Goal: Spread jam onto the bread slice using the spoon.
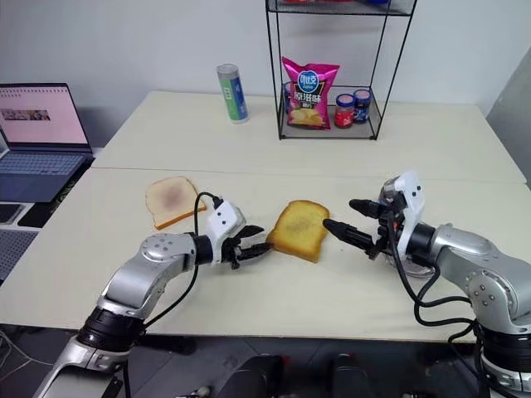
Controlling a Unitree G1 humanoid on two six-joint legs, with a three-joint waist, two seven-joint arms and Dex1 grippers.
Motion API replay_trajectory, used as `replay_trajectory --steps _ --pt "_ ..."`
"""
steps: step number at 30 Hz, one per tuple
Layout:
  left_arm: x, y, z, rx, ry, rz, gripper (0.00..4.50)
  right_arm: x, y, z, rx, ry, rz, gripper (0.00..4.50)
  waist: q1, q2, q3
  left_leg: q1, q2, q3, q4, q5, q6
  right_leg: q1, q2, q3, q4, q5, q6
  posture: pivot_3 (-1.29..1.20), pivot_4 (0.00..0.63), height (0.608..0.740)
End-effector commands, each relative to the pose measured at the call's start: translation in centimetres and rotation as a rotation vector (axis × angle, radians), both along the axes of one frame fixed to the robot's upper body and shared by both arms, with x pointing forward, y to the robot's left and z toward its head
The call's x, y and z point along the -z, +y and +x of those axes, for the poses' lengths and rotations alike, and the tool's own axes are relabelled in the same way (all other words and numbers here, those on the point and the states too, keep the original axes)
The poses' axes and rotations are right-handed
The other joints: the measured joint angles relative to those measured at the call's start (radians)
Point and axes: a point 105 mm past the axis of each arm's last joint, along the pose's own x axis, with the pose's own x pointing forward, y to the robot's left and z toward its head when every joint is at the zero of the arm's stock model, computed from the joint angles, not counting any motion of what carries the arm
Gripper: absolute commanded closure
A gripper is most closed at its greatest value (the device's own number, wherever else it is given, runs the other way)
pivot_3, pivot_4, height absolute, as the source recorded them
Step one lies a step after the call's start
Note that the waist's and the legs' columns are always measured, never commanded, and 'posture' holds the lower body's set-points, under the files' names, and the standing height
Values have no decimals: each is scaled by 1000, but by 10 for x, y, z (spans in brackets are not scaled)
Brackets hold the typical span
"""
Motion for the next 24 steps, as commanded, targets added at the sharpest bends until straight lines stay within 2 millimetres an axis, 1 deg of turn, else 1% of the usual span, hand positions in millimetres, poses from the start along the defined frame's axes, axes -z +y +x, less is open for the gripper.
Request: replay_trajectory --steps 1,2,3,6,9,12,14,15,16,18,19,21,23,24 --pt "-28 16 -11 27 -46 3 1076 -24 -36 0 137 -56 38 0 1 0 0 0 0 0 0 0 0 0 0 0 0 0 0 0 150 740" --pt "-34 19 -15 40 -45 6 936 -26 -50 -1 188 -52 52 0 2 0 1 0 0 0 0 0 0 0 0 0 0 0 0 0 150 740" --pt "-39 19 -18 58 -49 5 646 -28 -63 -3 235 -47 67 0 3 0 1 0 0 0 0 0 0 0 0 0 0 0 0 0 150 740" --pt "-52 9 -18 95 -90 -12 54 -26 -95 -5 364 -20 139 0 10 0 1 0 0 0 0 0 0 1 0 0 0 -1 -1 0 150 740" --pt "-68 -20 -14 159 -148 -84 16 -8 -136 -7 542 40 221 0 17 0 1 0 0 -1 1 0 1 3 0 -1 -1 0 0 0 150 740" --pt "-75 -42 -16 217 -169 -129 16 5 -155 -11 622 81 278 0 11 0 1 0 -1 1 2 1 2 4 0 0 -1 1 1 0 150 740" --pt "-76 -72 -22 309 -186 -170 16 26 -177 -15 704 153 350 0 9 0 1 1 -1 1 2 1 2 3 0 1 0 1 2 0 150 740" --pt "-76 -83 -25 346 -192 -179 16 34 -184 -17 733 180 375 0 8 0 1 1 -1 2 2 1 2 3 0 1 0 1 2 0 150 740" --pt "-74 -93 -27 373 -209 -176 16 41 -188 -18 748 200 394 0 7 0 1 1 -1 2 2 1 2 4 0 1 0 1 2 0 150 740" --pt "-79 -111 -21 375 -252 -196 16 51 -193 -15 760 240 436 0 3 1 1 2 0 4 1 1 2 4 0 2 0 1 1 0 150 740" --pt "-81 -117 -20 376 -262 -206 16 54 -194 -13 760 253 448 0 2 1 1 2 0 4 2 1 2 4 0 2 1 1 0 0 150 740" --pt "-83 -123 -21 400 -258 -220 16 58 -193 -6 753 269 464 0 -5 2 1 2 1 5 2 1 2 3 0 2 1 1 1 0 150 740" --pt "-82 -124 -22 418 -243 -224 16 61 -191 0 738 279 457 0 -14 4 0 3 1 6 2 2 3 4 0 2 2 2 1 0 150 740" --pt "-81 -126 -24 432 -236 -222 16 65 -190 6 734 288 454 0 -16 4 0 3 1 7 2 2 3 4 0 2 2 2 1 0 150 740"
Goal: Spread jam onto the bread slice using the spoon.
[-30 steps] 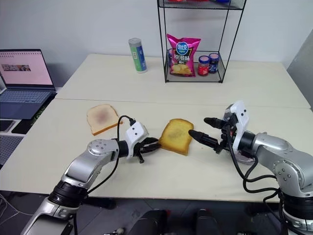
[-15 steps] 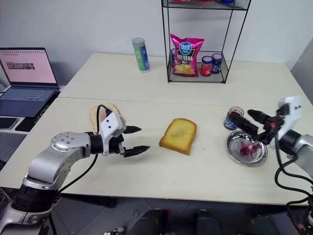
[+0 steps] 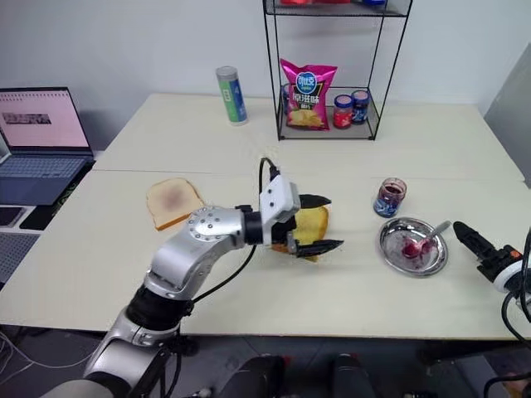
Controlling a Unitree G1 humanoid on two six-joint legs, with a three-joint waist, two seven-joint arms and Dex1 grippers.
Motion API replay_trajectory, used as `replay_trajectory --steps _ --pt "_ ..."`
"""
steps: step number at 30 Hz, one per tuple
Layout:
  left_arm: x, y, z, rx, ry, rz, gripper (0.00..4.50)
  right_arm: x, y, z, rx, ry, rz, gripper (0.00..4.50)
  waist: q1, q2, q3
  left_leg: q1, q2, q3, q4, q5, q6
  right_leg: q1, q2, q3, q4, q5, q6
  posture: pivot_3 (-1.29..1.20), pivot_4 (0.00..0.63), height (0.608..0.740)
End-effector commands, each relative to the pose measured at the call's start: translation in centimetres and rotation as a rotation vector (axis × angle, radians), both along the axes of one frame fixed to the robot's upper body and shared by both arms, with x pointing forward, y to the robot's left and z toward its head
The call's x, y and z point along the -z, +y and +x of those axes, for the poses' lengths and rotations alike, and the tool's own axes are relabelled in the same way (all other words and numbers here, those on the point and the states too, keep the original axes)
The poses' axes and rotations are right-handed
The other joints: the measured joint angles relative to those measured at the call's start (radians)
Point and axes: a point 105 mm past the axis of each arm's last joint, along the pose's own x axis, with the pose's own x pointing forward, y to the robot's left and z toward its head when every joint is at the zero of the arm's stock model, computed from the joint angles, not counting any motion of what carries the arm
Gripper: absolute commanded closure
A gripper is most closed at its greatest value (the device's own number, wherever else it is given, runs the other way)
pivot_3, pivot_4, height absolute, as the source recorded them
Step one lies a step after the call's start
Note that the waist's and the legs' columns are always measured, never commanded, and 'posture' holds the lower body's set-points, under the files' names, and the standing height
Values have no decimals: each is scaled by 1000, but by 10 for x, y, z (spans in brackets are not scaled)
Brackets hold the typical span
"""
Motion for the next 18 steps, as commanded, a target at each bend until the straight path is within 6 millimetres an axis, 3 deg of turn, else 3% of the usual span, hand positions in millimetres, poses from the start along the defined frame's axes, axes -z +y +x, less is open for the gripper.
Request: replay_trajectory --steps 1,10,18 --pt "-5 -5 -4 42 -18 -3 16 -3 1 17 -25 -35 -19 0 -3 0 0 0 0 0 0 0 0 0 0 0 0 0 0 0 150 740" --pt "-5 -3 -6 34 -6 0 16 12 15 47 -80 -19 8 0 -2 1 0 -1 -2 0 0 0 1 0 1 1 -1 1 2 0 150 740" --pt "-4 4 -8 12 0 16 16 16 16 54 -76 -30 34 0 -2 1 0 -1 -2 0 1 1 1 0 1 1 -1 1 3 0 150 740"
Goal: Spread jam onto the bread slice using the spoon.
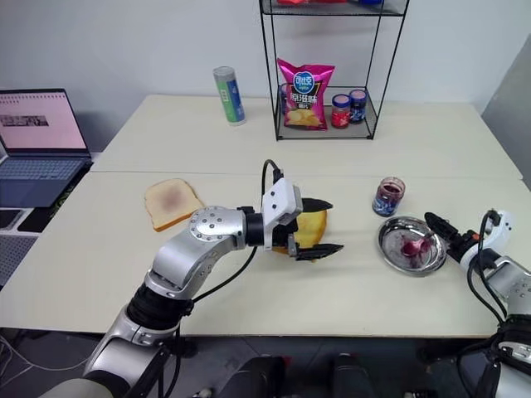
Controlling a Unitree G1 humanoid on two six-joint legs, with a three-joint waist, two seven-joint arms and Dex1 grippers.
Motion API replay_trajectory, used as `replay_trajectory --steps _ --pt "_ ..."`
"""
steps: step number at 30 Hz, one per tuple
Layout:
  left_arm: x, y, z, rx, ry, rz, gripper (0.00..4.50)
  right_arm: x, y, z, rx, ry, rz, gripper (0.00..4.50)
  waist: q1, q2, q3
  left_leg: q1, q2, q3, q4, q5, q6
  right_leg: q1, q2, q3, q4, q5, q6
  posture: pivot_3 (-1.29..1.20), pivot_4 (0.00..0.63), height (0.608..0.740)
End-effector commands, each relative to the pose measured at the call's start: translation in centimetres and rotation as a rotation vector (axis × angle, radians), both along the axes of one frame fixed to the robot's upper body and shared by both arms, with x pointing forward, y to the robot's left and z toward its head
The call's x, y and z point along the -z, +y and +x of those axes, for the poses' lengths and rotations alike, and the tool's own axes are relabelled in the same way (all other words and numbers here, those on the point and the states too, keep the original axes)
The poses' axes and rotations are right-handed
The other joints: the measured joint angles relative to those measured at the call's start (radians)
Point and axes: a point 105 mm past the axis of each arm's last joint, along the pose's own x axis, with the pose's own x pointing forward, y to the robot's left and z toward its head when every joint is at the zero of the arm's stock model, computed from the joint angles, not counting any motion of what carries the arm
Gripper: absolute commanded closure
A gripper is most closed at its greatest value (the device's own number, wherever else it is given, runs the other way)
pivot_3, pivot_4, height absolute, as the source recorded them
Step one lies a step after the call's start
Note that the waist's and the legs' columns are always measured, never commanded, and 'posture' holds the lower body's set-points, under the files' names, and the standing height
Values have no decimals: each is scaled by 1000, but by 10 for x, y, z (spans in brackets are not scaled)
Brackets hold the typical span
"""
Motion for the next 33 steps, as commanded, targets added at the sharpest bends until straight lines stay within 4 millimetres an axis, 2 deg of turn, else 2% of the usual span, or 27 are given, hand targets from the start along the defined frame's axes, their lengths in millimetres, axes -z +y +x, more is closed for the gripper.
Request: replay_trajectory --steps 1,2,5,15,22,29,33 --pt "-12 1 -4 1 -36 -26 16 -7 -3 3 8 -43 9 0 0 0 0 0 0 0 0 0 0 0 0 0 0 0 0 0 150 740" --pt "-12 1 -3 -1 -36 -24 16 -7 -3 3 10 -43 13 0 0 0 0 0 0 0 0 0 0 0 0 0 0 0 0 0 150 740" --pt "-14 1 -2 -4 -38 -23 0 -6 -2 3 4 -48 20 454 0 0 0 0 0 0 0 0 0 0 0 0 0 0 0 0 150 740" --pt "-12 1 -1 -2 -32 -20 0 -6 -2 5 12 -61 -4 2671 0 0 0 0 0 0 0 0 0 0 0 0 0 0 0 0 150 740" --pt "-10 -1 -4 7 -26 -18 0 -5 -8 6 52 -67 -25 4442 0 0 0 0 0 1 0 0 0 0 0 1 0 0 0 0 150 740" --pt "-11 -1 -4 11 -30 -20 0 -6 -7 6 52 -78 -23 4485 1 0 0 0 0 0 0 0 0 0 0 1 0 1 0 0 150 740" --pt "-12 1 -2 6 -32 -19 0 -15 -3 2 21 -101 -31 4485 1 0 0 0 0 0 0 0 0 0 0 0 0 3 -4 0 150 740"
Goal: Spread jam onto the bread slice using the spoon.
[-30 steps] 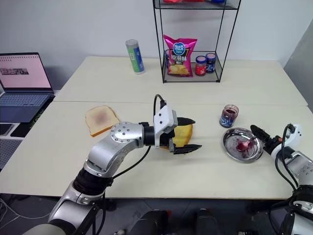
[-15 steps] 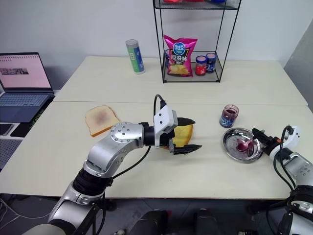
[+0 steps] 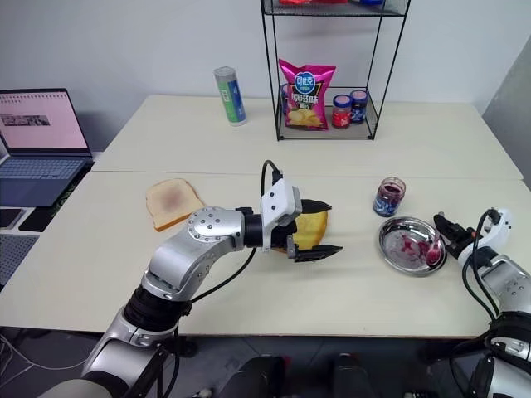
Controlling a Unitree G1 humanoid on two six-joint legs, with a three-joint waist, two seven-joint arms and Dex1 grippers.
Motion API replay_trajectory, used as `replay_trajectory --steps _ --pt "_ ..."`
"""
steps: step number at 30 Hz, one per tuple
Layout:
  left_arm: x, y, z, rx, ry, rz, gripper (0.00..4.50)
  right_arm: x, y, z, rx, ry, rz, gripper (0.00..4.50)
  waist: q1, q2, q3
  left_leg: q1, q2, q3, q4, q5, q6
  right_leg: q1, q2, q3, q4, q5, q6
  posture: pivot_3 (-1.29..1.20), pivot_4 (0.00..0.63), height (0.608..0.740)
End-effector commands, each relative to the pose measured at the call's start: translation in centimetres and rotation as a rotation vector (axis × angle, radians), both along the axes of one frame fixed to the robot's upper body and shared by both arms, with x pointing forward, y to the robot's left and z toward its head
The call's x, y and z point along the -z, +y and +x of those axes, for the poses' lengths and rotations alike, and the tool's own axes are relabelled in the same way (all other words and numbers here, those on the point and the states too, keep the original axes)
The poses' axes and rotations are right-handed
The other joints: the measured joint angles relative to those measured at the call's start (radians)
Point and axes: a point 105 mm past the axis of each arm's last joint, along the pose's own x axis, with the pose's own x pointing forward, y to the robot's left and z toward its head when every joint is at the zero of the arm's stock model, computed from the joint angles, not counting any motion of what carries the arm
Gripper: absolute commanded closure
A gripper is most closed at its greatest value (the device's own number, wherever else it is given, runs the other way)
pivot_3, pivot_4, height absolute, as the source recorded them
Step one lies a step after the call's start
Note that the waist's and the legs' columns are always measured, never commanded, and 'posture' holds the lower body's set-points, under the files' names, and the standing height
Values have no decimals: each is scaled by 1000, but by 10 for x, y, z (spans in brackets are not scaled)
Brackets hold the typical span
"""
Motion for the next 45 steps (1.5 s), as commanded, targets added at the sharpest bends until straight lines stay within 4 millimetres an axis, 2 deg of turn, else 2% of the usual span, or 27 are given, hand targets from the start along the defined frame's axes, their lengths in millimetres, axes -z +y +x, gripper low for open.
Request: replay_trajectory --steps 1,5,10,12,18,20,22,28,33,45 --pt "-12 2 0 0 -42 -22 0 -20 1 -4 -18 -60 -17 4485 0 0 0 0 0 0 0 0 0 0 0 0 0 0 0 0 150 740" --pt "-14 13 8 -37 -46 -21 0 -46 16 -9 -86 -116 -68 4485 -1 0 0 0 0 0 0 0 0 0 0 0 0 0 0 0 150 740" --pt "-20 29 18 -91 -33 -49 0 -120 68 -9 -232 -302 -216 4485 -6 4 1 0 0 0 0 0 0 -1 0 0 1 0 1 0 150 740" --pt "-22 31 19 -105 -21 -72 0 -138 79 -5 -232 -353 -247 4485 -7 4 1 0 1 0 0 0 0 -2 0 0 1 -2 4 0 150 740" --pt "-24 30 21 -133 -12 -110 0 -170 102 21 -150 -458 -381 4485 3 3 1 -1 -1 -2 0 0 0 -1 0 -1 -1 -2 3 0 150 740" --pt "-25 28 21 -141 -16 -117 0 -178 112 37 -111 -501 -425 4485 4 3 1 -2 -1 -2 0 0 0 -2 0 0 -1 0 0 0 150 740" --pt "-25 28 22 -147 -18 -121 0 -181 117 46 -89 -523 -461 4485 1 3 1 -2 -1 -2 0 0 0 -2 0 0 -1 0 0 0 150 740" --pt "-27 31 21 -184 -27 -132 0 -173 116 72 14 -565 -529 4485 -1 3 1 -1 -1 -2 -1 1 -1 -2 1 0 1 1 0 0 150 740" --pt "-26 32 20 -197 -23 -133 0 -158 110 87 68 -559 -570 4485 -2 3 1 -1 -1 -1 -1 1 -1 -2 1 0 1 1 -1 0 150 740" --pt "-27 35 19 -211 -25 -131 0 -133 112 94 86 -543 -597 4485 -5 3 1 0 -1 -1 -1 1 -2 -2 1 1 1 1 -1 0 150 740"
